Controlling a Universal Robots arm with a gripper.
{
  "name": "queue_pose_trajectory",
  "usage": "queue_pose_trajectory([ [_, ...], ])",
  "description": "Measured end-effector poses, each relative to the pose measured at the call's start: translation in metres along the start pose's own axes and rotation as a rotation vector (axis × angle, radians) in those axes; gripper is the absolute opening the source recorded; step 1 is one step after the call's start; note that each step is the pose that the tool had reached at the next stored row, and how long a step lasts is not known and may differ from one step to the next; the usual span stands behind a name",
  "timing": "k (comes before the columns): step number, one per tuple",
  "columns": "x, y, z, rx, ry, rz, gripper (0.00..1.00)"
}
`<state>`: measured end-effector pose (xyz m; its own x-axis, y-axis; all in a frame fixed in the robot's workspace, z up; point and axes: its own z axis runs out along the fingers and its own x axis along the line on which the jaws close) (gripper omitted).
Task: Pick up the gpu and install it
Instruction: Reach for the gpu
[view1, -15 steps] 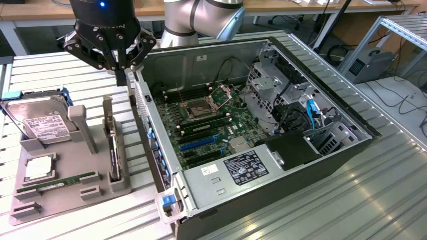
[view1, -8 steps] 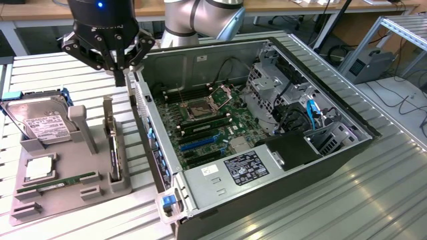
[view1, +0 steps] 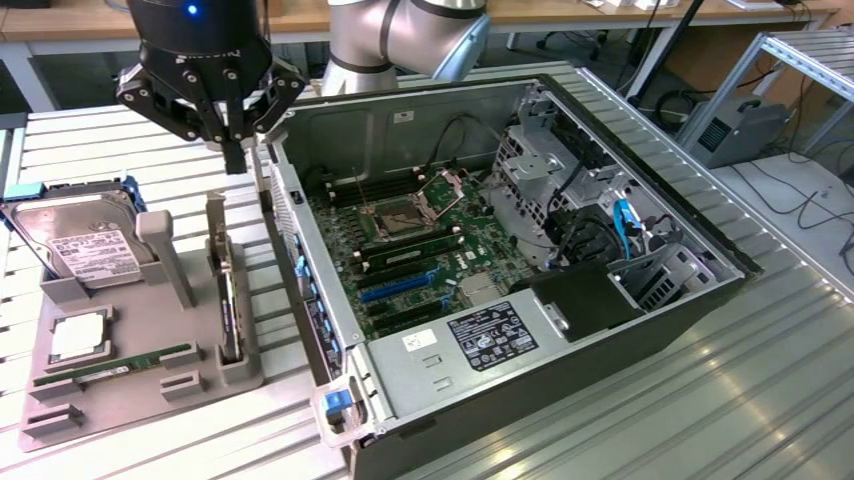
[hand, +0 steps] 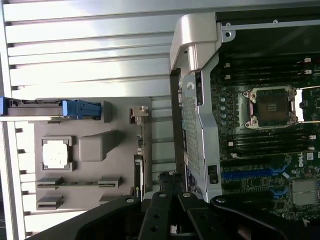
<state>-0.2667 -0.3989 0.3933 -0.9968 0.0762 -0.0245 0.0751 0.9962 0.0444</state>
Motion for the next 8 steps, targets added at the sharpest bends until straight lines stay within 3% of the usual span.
queue_pose_trajectory([
  [8,0.005,-0.0004,-0.0001,0.0,0.0,0.0,0.11],
])
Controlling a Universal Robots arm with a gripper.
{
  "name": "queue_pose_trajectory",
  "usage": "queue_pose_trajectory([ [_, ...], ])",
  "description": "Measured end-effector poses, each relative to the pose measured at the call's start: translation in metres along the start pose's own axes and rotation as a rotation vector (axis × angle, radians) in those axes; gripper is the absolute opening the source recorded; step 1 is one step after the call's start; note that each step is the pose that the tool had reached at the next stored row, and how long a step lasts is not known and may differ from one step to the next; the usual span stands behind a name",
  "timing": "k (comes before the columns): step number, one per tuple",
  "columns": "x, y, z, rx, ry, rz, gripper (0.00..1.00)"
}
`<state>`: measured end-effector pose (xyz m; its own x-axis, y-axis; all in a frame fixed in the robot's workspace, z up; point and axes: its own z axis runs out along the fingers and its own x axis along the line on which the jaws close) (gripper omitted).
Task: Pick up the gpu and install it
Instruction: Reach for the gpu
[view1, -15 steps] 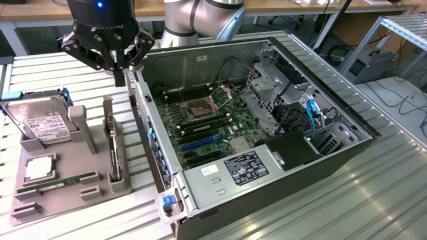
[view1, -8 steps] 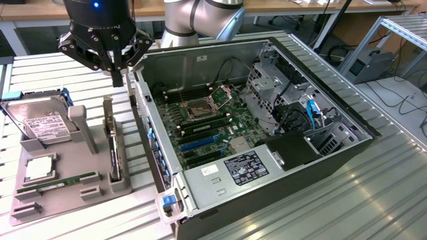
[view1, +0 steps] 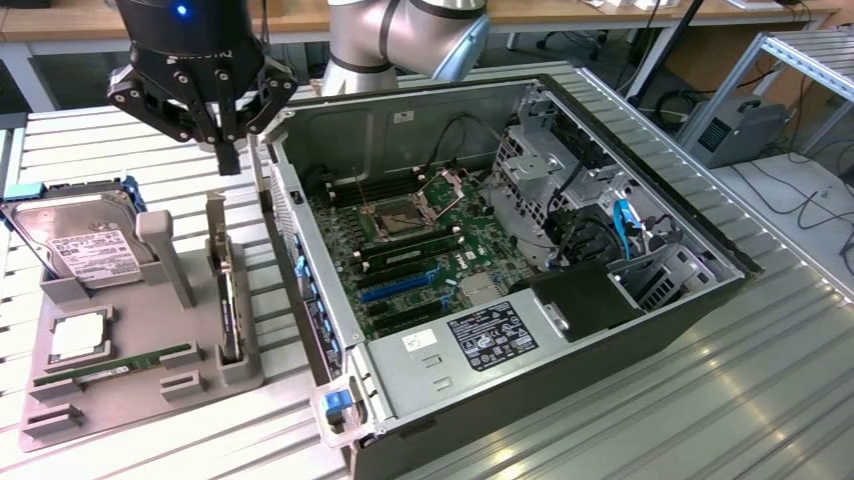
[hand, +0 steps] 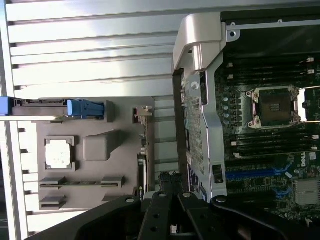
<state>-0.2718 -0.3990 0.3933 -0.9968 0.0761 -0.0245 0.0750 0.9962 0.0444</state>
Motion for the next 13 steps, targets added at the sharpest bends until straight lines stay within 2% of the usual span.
queue_pose_trajectory([
  [13,0.0057,-0.0004,-0.0002,0.0001,0.0,0.0,0.11],
])
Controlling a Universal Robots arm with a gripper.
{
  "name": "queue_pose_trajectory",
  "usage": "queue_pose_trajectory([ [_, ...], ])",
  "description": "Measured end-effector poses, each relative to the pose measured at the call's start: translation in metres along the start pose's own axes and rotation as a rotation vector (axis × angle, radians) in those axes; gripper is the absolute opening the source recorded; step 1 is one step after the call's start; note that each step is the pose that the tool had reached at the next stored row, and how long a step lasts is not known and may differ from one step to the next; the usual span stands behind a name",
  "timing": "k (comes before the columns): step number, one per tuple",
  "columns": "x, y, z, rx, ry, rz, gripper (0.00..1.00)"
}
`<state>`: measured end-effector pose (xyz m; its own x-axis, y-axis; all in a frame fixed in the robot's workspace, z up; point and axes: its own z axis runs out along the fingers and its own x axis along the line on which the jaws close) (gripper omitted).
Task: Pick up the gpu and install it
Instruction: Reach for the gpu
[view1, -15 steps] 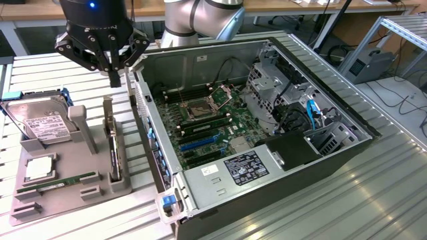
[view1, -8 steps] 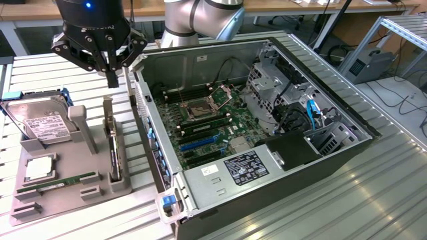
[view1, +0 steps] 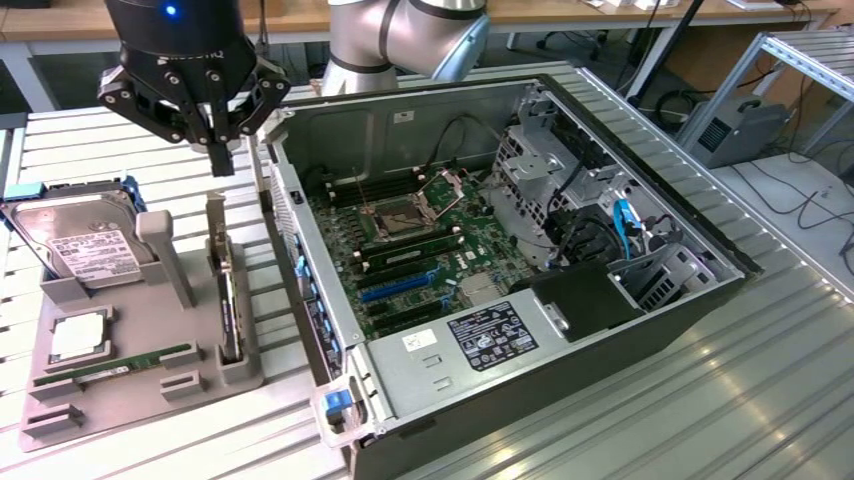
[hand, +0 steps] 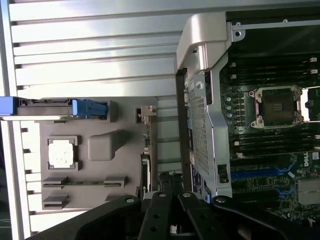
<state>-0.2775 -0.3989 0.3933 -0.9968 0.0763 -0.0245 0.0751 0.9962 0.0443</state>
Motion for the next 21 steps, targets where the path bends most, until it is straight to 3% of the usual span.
queue_pose_trajectory([
  [21,0.011,-0.0009,-0.0003,0.0,0.0,0.0,0.11],
])
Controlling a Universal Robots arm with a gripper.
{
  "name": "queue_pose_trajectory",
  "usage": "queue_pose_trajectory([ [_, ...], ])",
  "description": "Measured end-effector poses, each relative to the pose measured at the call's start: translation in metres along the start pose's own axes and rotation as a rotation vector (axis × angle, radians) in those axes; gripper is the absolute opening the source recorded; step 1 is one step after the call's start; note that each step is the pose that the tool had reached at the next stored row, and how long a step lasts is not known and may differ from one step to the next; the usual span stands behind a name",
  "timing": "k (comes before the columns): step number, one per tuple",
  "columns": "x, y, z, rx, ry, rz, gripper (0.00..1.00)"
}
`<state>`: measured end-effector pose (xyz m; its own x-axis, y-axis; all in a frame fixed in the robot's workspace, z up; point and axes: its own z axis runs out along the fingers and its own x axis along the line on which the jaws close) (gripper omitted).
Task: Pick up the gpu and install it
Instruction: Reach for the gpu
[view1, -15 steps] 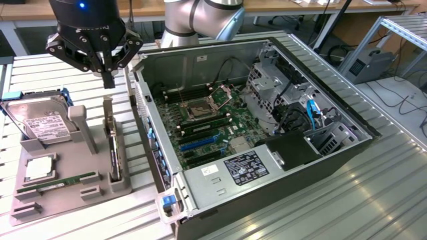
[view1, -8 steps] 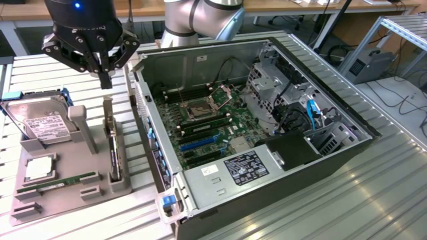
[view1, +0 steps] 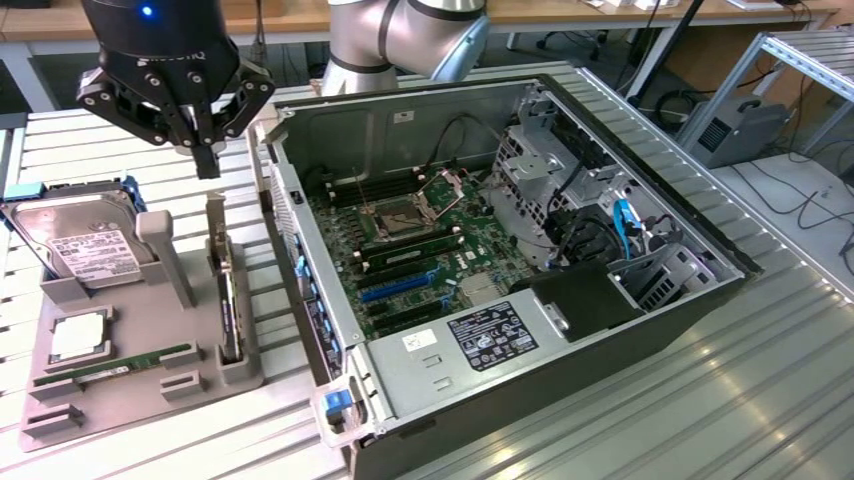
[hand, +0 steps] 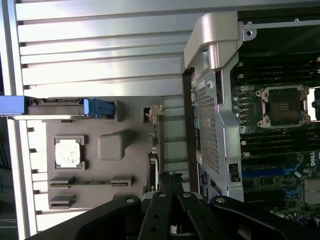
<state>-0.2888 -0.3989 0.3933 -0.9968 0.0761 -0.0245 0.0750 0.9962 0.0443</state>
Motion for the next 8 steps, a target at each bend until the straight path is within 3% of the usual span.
queue_pose_trajectory([
  [8,0.0,-0.0011,-0.0001,0.0,0.0,0.0,0.11],
])
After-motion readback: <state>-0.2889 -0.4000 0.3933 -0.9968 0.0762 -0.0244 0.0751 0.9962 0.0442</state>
